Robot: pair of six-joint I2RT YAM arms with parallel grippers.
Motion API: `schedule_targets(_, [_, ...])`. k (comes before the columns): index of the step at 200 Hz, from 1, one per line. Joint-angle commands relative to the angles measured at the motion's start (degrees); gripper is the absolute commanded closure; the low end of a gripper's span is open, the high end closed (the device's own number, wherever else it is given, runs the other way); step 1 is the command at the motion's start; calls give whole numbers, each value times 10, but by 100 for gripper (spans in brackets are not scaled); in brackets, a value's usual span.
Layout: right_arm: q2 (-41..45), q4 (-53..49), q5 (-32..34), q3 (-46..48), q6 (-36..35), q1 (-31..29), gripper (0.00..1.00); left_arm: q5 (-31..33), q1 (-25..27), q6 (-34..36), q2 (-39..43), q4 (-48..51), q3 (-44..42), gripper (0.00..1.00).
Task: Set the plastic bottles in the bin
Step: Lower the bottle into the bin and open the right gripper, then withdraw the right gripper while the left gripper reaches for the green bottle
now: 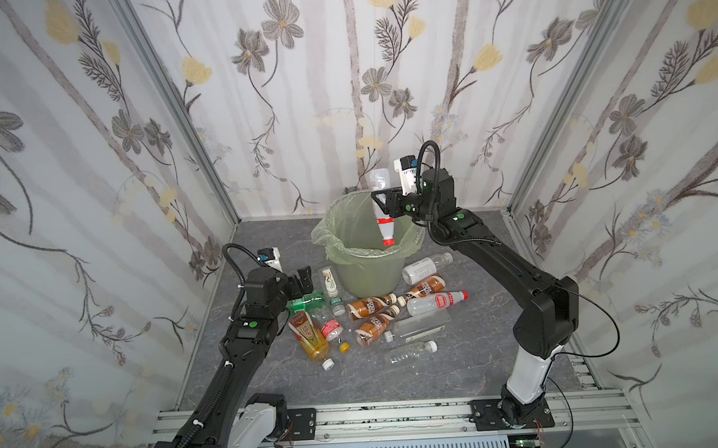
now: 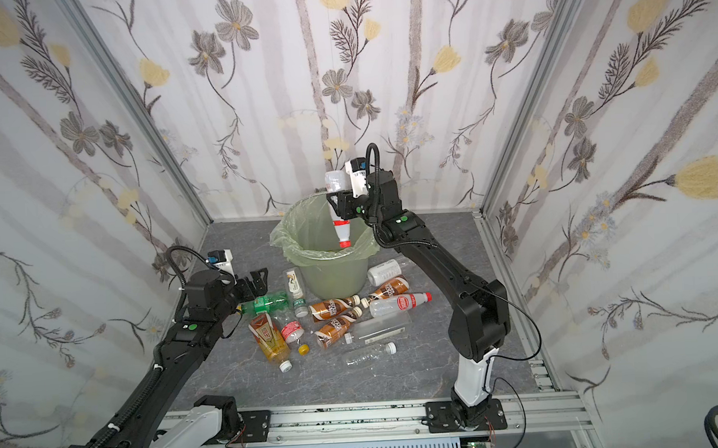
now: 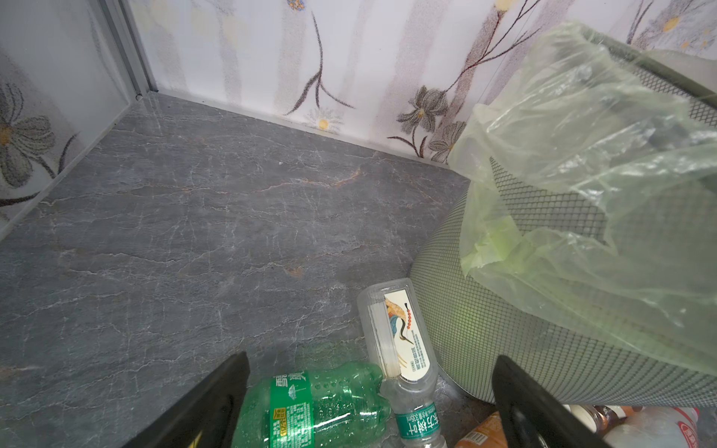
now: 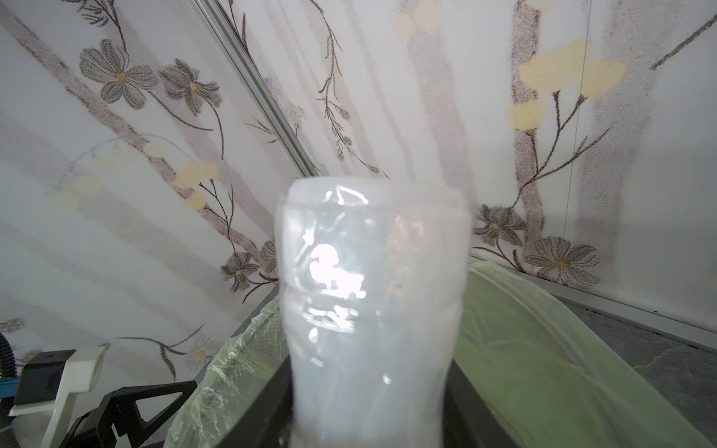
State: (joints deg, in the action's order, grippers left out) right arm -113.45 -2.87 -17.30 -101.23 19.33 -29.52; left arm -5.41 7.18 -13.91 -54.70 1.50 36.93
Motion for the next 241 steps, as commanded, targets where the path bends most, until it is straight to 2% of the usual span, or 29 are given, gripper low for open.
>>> schedule_targets(1, [-3,-6,10,-1,-10,-1,49,-3,0,-2,-1,-4,5,0])
schedule_targets(61, [23,-18,23,43,-21,-1,40,-4,0,-2,-2,-2,4,0])
schedule_targets(147, [77,-56,44,48,-53,-1,31,-4,-1,-2,-6,0,4,0])
schedule_targets(175, [112,-54,55,71,-60,0,26,-2,-1,0,-7,2,4,0])
schedule_targets(241, [238,-38,111,187,-80,7,19,18,-1,7,-33,15,16,0])
